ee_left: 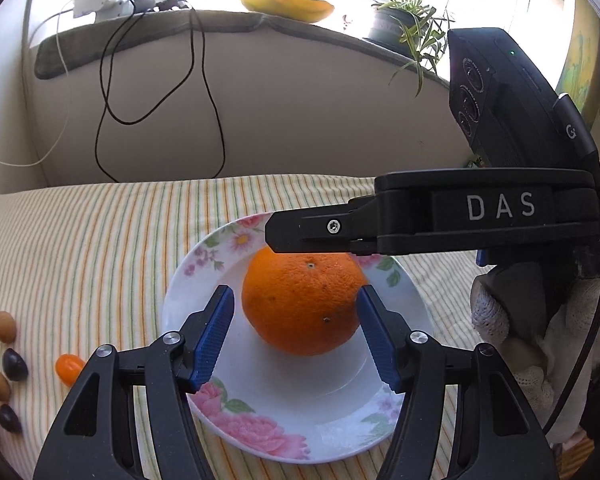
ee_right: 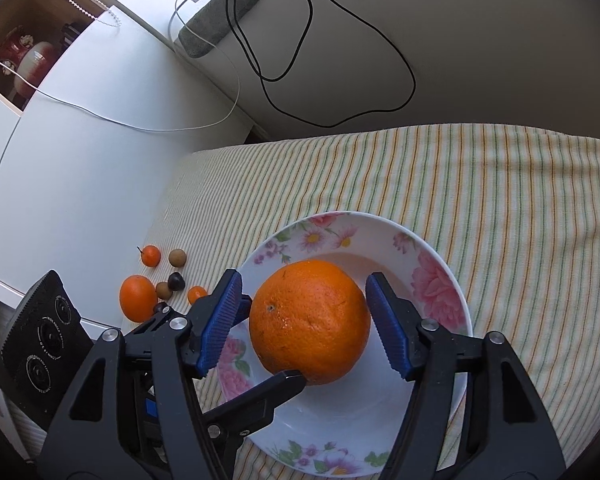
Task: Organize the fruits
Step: 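Lower the orange onto the plate and open the right tool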
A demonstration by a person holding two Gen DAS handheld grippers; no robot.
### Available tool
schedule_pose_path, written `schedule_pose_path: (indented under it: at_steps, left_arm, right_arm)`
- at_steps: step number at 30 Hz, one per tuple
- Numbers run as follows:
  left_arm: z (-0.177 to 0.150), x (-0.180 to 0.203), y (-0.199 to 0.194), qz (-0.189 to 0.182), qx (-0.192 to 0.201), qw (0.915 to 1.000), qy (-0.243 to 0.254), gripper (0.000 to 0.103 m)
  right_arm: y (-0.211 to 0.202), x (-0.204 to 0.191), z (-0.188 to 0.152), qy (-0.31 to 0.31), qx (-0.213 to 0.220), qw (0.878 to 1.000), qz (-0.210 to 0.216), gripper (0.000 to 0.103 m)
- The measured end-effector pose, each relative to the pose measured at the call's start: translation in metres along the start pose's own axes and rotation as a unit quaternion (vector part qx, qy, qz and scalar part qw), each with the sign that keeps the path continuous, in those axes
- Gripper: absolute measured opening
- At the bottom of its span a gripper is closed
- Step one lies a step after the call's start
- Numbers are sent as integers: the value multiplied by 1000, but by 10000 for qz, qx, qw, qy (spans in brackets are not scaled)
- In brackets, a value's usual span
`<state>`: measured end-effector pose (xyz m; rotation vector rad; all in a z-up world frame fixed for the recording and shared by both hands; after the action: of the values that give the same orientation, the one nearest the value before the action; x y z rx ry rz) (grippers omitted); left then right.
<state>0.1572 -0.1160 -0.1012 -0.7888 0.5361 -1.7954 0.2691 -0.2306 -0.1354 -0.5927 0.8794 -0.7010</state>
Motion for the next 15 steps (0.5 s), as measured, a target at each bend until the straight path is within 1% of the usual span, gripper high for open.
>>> schedule_pose_path:
  at_steps: [2, 4, 6, 13, 15]
  left_arm:
    - [-4, 0, -5, 0, -6, 10000, -10, 64]
    - [-7, -2, -7, 27, -15, 10000, -24, 64]
    - [-9, -3, -11, 80, 3, 10000, -23, 64]
    - [-14, -11, -25, 81, 30, 9999, -78, 64]
    - [-16, -13, -29, 55, 65, 9999, -88, 64]
  right_arm:
    - [-2, -5, -1, -167, 74, 9997, -175, 72]
    - [-4, -7, -3, -225, 105, 9994, -220, 74]
    - [-6, -9, -5, -259, 149, 9992, -273, 77]
    - [-16, -16, -11, -354, 287, 9981, -418, 78]
    - [-18, -20, -13, -400, 313, 9979, -401, 78]
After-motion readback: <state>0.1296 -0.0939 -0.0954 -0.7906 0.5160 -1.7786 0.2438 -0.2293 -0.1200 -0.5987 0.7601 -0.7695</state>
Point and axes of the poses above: each gripper's, at about its wrist camera, not at the fingertips, and y roughly the way its jaws point, x to its right, z to its top, the point moved 3 cm from there along y, roughly the way its jaws point, and after that the axes turned 3 degrees about -y, right-handed, at the moved point
